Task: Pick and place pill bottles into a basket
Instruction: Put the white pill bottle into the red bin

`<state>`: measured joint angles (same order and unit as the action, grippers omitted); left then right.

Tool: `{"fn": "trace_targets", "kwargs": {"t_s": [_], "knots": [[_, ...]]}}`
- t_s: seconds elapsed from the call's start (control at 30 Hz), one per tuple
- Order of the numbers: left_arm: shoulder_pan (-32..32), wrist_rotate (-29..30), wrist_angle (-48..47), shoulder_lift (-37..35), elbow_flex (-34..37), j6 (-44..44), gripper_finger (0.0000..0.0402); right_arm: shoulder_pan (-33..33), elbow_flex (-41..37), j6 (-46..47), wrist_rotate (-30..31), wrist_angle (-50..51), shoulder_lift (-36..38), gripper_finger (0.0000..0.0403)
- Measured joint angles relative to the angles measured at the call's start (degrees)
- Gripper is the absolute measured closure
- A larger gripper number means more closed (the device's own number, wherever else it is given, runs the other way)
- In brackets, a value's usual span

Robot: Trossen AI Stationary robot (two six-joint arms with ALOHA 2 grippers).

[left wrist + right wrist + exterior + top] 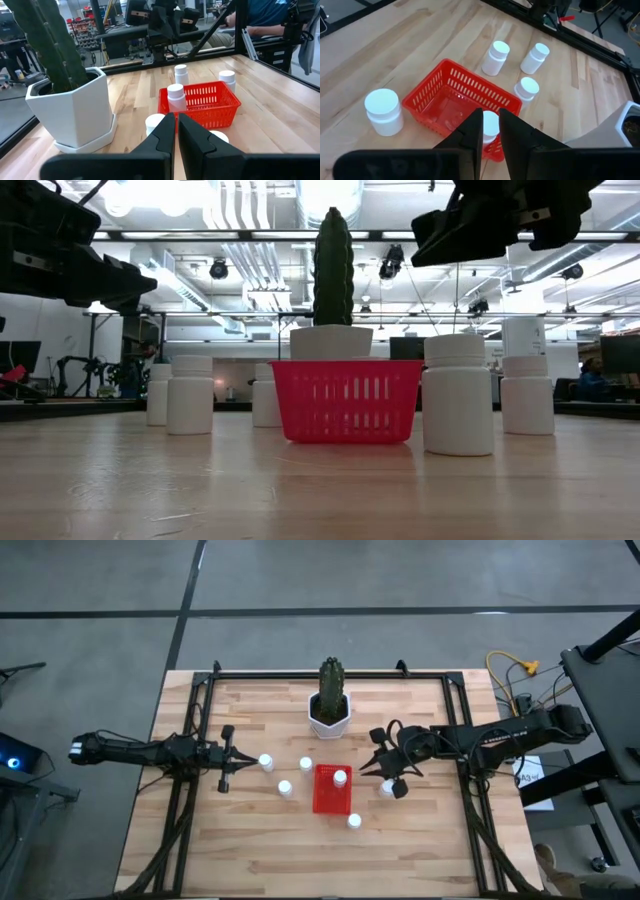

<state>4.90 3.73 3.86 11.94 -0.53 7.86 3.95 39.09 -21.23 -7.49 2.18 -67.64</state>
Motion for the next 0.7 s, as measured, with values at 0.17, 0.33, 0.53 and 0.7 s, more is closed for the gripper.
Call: {"fn": "trace_targets", "kwargs": {"t_s": [0.17, 0.33, 0.53, 0.7], "knots": [[0.0, 0.0, 0.0, 0.0, 0.0, 0.0, 0.0398, 0.0, 0.0, 0.1, 0.0, -1.2, 0.0, 0.0351], [0.0, 0.0, 0.0, 0.0, 0.0, 0.0, 0.0398, 0.0, 0.0, 0.3, 0.0, -2.5, 0.0, 0.0358], [0.0, 0.0, 0.0, 0.1, 0.0, 0.0, 0.0398, 0.0, -1.2, 0.5, 0.0, -5.9, 0.0, 0.0372], [0.0, 0.0, 0.0, 0.0, 0.0, 0.0, 0.0398, 0.0, -2.4, 0.6, 0.0, -7.4, 0.0, 0.0376]]}}
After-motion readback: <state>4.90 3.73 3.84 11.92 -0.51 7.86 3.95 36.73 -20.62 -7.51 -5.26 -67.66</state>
